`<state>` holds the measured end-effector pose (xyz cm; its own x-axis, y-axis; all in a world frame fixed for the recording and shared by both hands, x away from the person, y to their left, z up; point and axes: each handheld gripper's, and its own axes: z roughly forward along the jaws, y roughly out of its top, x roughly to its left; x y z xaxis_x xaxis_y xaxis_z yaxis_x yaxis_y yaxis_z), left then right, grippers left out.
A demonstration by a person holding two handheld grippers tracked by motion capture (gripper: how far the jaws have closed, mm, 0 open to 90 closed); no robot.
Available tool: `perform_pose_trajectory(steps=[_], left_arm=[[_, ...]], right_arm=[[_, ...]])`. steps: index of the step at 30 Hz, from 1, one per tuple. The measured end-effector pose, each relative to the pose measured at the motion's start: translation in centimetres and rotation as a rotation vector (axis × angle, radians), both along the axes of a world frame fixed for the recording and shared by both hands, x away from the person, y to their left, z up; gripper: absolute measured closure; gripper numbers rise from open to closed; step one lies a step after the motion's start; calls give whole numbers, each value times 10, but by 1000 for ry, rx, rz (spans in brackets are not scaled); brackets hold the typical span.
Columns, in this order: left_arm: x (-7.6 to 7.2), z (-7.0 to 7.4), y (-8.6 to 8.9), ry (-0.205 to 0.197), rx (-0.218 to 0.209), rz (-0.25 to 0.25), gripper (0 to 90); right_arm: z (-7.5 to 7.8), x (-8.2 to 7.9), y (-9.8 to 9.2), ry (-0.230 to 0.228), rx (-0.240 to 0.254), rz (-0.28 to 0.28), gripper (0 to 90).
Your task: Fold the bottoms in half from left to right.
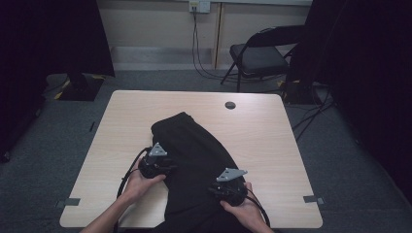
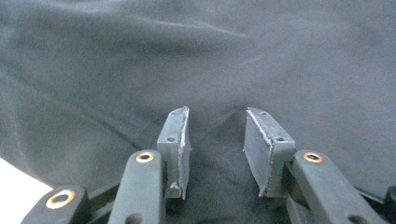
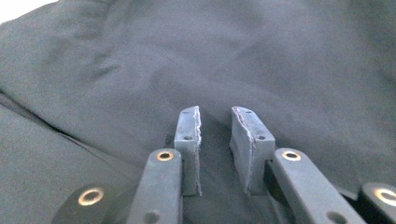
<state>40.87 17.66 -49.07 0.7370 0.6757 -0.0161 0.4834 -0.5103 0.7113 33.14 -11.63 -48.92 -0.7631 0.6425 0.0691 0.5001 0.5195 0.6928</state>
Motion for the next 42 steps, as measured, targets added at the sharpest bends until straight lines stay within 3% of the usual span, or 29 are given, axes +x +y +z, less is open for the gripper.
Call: perform_pose_trajectory(steps=[4,9,11,13,14,16,23,24,27,36,37,38,39,40,42], left_arm=[[12,-3,5,-14,-41,53,608],[24,-3,6,-35,-16,77,620],[32,-7,10,-57,-50,114,633],[34,-8,11,-61,-61,119,643],[37,-8,13,-60,-59,118,658],[41,-5,13,-45,-34,103,658],[46,-7,15,-64,-38,129,658],[46,-7,14,-61,-41,135,658],[47,-8,14,-74,-42,145,658],[51,-9,15,-80,-51,171,656],[51,-9,15,-80,-51,171,656],[49,-8,13,-34,-103,234,647],[49,-8,13,-34,-103,234,625],[45,-3,10,-40,-67,205,630],[42,2,10,-48,-84,176,631]], right_arm=[[-2,12,12,-14,20,11,718],[-3,23,23,-22,20,12,718],[-2,32,27,-18,12,16,708],[-2,33,28,-25,4,20,691],[0,34,25,-30,-21,10,561],[1,33,18,-19,-41,2,550],[3,28,-14,-8,-57,-54,557],[4,25,-23,-33,-79,-69,570],[4,23,-35,-43,-89,-95,583],[5,23,-49,-43,-103,-136,616],[5,23,-49,-43,-103,-136,616],[8,21,-48,-51,-93,-139,590],[8,21,-48,-51,-93,-139,590],[17,18,-48,-68,-37,-145,563],[21,16,-47,-82,-11,-145,557]])
